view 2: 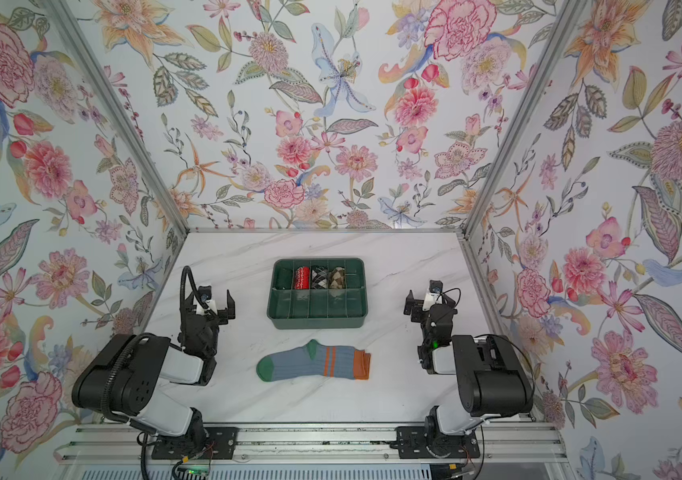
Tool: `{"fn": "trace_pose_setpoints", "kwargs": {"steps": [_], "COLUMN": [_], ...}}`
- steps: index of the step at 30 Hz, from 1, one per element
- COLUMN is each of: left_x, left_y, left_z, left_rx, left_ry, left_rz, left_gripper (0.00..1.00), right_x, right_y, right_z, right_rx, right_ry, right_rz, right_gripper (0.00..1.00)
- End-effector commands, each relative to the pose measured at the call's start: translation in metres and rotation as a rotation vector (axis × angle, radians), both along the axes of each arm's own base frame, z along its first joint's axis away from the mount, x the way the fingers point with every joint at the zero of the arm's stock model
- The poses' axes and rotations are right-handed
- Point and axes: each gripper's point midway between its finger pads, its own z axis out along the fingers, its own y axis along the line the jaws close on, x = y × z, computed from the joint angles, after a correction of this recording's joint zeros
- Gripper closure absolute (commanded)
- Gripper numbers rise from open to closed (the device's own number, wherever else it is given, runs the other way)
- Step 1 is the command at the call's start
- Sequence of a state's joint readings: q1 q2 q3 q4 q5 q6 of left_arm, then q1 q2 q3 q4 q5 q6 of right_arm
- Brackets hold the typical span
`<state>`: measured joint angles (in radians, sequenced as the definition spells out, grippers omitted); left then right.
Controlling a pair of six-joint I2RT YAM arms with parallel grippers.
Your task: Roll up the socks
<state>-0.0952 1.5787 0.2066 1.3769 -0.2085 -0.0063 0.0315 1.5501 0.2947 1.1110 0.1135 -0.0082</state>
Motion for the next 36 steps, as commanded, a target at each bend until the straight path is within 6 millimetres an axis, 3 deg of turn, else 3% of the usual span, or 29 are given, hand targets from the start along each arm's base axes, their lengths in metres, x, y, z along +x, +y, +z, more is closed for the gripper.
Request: {"fn": "trace_pose_setpoints", "kwargs": {"steps": [1,19,22,25,28,32,34,36], "left_x": [0.002,0.003,0.004,0.004,0.006,0.023,0.039,0.047], "left_y": [0.0,-0.001,-0.002,-0.002,-0.002,0.004,-0.006,-0.021], "left_z": [0.008,0.008,0.007,0.007,0.005,0.03,0.059,0.095], "left_rx": [0.01,0.008,0.007,0.006,-0.006,-0.01,-0.006,-0.015], "left_ry": [-0.026,-0.022,-0.018,-0.017,-0.011,0.047,0.109,0.139], "left_rz": [-0.011,-0.016,-0.018,-0.029,-0.053,-0.009,-0.057,-0.13], "left_gripper": [0.01,0.01,0.01,0.01,0.26,0.42,0.52,0.58], "right_x": [-0.001,-0.001,0.002,0.002,0.002,0.003,0.009,0.008], "right_y": [-0.002,-0.002,0.011,0.01,0.01,0.001,-0.011,-0.023], "right_z": [0.0,-0.001,-0.002,-0.002,-0.002,0.006,0.022,0.052], "right_rx": [-0.012,-0.014,-0.012,0.013,0.012,0.038,0.075,0.135], "right_ry": [0.001,0.004,0.018,0.02,0.017,0.018,0.054,0.053], "right_rz": [-0.006,-0.005,0.076,0.1,0.097,0.058,0.021,-0.019], "right_gripper": [0.01,0.01,0.01,0.01,0.01,0.01,0.07,0.11]}}
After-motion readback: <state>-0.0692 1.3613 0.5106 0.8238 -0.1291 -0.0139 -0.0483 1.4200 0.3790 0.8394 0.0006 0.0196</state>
